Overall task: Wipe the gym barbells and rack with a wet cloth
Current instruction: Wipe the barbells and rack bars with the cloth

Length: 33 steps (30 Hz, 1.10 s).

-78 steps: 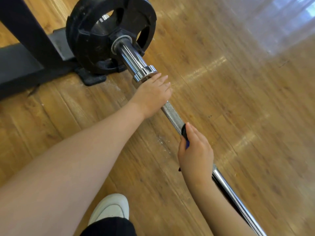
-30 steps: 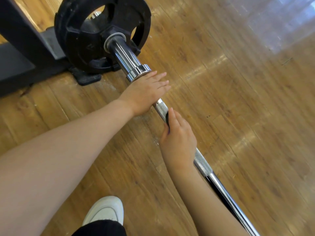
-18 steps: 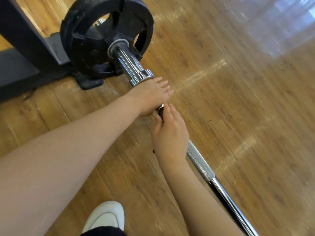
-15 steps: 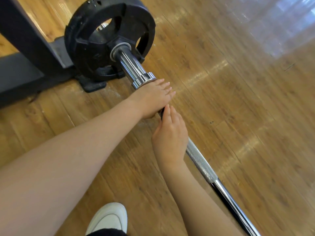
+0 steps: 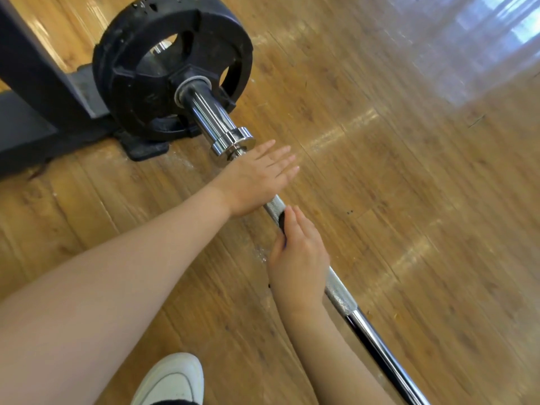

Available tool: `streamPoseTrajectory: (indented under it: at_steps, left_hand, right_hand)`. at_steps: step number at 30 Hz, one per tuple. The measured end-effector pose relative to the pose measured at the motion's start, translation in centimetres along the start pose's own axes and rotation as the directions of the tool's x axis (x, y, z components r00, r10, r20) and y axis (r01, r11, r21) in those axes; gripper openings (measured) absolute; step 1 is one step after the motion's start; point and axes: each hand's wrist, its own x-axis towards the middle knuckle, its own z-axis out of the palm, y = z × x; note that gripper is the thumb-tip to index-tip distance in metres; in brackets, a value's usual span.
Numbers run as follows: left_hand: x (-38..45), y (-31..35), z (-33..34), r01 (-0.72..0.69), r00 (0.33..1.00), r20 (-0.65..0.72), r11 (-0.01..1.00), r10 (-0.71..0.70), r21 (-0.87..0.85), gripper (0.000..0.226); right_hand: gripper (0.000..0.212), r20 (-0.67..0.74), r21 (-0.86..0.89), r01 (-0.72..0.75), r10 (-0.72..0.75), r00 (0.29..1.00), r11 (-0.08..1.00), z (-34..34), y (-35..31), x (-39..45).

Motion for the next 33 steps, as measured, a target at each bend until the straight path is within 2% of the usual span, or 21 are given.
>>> streamPoseTrajectory:
  at_steps: [2, 6, 9, 11, 13, 15, 17, 19, 21, 25, 28, 33]
  left_hand:
    - [0.5, 0.0, -0.5, -0.017, 0.988, 0.152, 0.998, 0.026, -0.064, 0.049]
    - [1.5, -0.5, -1.4, -0.082, 0.949, 0.297, 0.992, 0.108, -0.100, 0.055]
    - [2.1, -0.9, -1.8, -0.110, 0.909, 0.388, 0.986, 0.151, -0.127, 0.063]
    - [1.9, -0.8, -1.7, -0.101, 0.930, 0.337, 0.985, 0.144, -0.143, 0.064]
    - [1.1, -0.4, -1.1, -0.051, 0.972, 0.218, 0.985, 0.087, -0.162, 0.064]
    - [-0.2, -0.4, 0.1, 0.033, 0.999, 0.003, 0.968, -0.034, -0.249, 0.065]
    - [-1.3, -0.8, 1.2, 0.071, 0.974, -0.180, 0.943, -0.136, -0.326, 0.066]
    - [-1.6, -1.1, 2.1, 0.045, 0.962, -0.234, 0.928, -0.140, -0.371, 0.061]
    - [-1.6, -1.2, 2.1, 0.031, 0.960, -0.244, 0.919, -0.136, -0.393, 0.046]
    - [-1.4, -1.2, 1.1, 0.059, 0.985, -0.131, 0.930, -0.113, -0.363, 0.050]
    - [-1.5, -1.1, 1.1, 0.053, 0.989, -0.111, 0.944, -0.093, -0.325, 0.051]
    - [-1.5, -0.5, 0.8, 0.016, 0.994, -0.099, 0.975, -0.039, -0.221, 0.052]
  right_hand:
    - [0.039, 0.022, -0.014, 0.016, -0.016, 1.000, 1.000, 0.8, -0.6, 1.0]
    - [0.040, 0.037, -0.015, 0.035, -0.034, 0.999, 0.999, -0.6, 1.5, -0.7]
    - [0.032, 0.010, -0.038, 0.015, -0.015, 1.000, 0.999, -2.6, 3.6, -3.4]
    - [0.034, 0.027, -0.029, -0.015, 0.016, 1.000, 0.999, -3.3, 4.3, -4.2]
    - [0.032, 0.006, -0.014, -0.059, 0.059, 0.998, 0.998, -3.7, 3.9, -4.1]
    - [0.032, -0.045, 0.027, -0.091, 0.092, 0.995, 0.995, -3.4, 2.3, -2.6]
    - [0.032, -0.043, 0.080, -0.082, 0.085, 0.995, 0.993, -1.9, -0.2, -0.2]
    - [0.035, 0.002, 0.086, -0.052, 0.052, 0.999, 0.995, 0.2, -2.4, 2.0]
    - [0.043, 0.068, 0.038, -0.031, 0.028, 0.997, 0.999, 1.8, -3.4, 3.2]
    - [0.040, 0.059, -0.008, 0.009, -0.008, 0.998, 1.000, 1.8, -1.8, 2.2]
    - [0.052, 0.035, -0.011, 0.023, -0.022, 0.999, 1.000, -0.4, 0.7, -0.6]
    - [0.043, 0.021, -0.020, -0.020, 0.021, 1.000, 1.000, -1.9, 2.6, -2.8]
